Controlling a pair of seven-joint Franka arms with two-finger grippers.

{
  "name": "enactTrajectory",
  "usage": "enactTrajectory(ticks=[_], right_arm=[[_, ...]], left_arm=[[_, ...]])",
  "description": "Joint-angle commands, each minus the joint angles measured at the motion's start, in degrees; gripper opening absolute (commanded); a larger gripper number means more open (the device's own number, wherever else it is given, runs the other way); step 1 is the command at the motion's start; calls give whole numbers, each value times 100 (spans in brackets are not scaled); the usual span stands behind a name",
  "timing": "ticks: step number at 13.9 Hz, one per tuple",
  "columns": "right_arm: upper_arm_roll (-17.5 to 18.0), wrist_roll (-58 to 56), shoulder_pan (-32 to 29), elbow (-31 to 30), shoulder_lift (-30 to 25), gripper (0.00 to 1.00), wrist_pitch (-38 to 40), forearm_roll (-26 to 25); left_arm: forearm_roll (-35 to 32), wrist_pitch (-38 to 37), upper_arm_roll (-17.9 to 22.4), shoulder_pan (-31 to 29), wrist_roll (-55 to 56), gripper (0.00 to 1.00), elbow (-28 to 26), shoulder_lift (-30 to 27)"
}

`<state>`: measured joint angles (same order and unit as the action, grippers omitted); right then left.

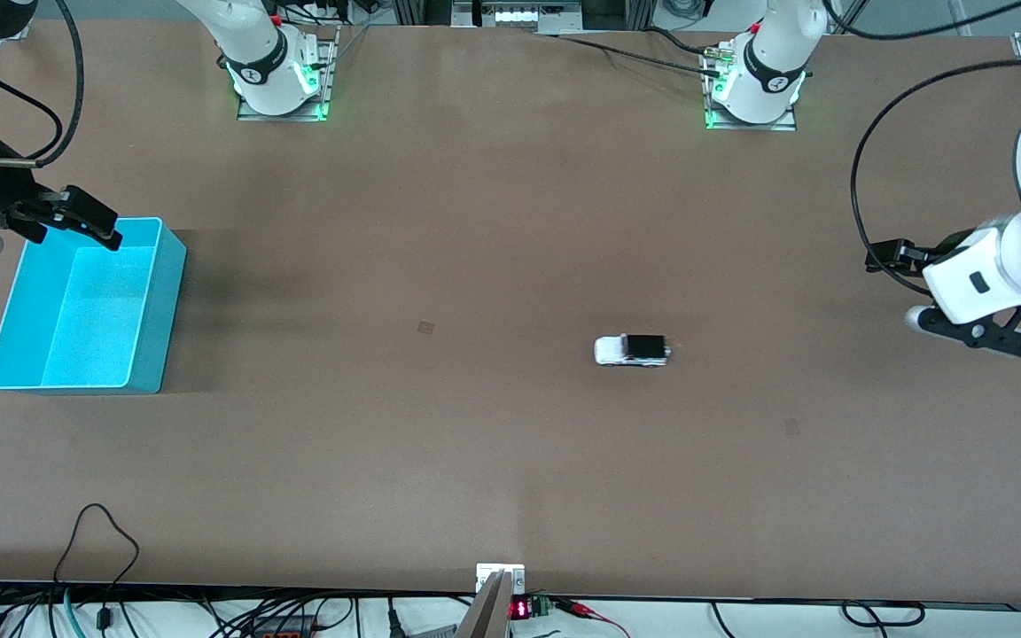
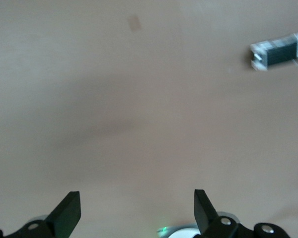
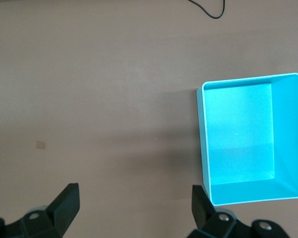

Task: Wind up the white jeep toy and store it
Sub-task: 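Release the jeep and raise the left gripper away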

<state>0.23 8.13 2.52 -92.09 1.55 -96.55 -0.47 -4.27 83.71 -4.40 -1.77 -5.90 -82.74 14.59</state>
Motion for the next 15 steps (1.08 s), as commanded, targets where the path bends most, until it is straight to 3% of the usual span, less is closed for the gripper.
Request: enactTrajectory(ticks=[1,3,6,11,15], right_arm=[[48,-93,-76,33,-40,100,93,74],[48,-93,-85,33,-40,100,93,74],[48,-93,-85,15,-40,100,93,74],[48,-93,-120,-20,30,100,172,74],[65,-855,-67,-20,302,100,461,65]], left_arm=[[67,837,474,404,1018,100,-1119,-1061],[93,1610,502,388,986,100,-1681,-1501],[93,1657,502,423,959,100,-1990,-1801],[85,1613,432,747,1011,100,-1921,-1872],[93,1500,431,678,959,100,-1930,-1916]])
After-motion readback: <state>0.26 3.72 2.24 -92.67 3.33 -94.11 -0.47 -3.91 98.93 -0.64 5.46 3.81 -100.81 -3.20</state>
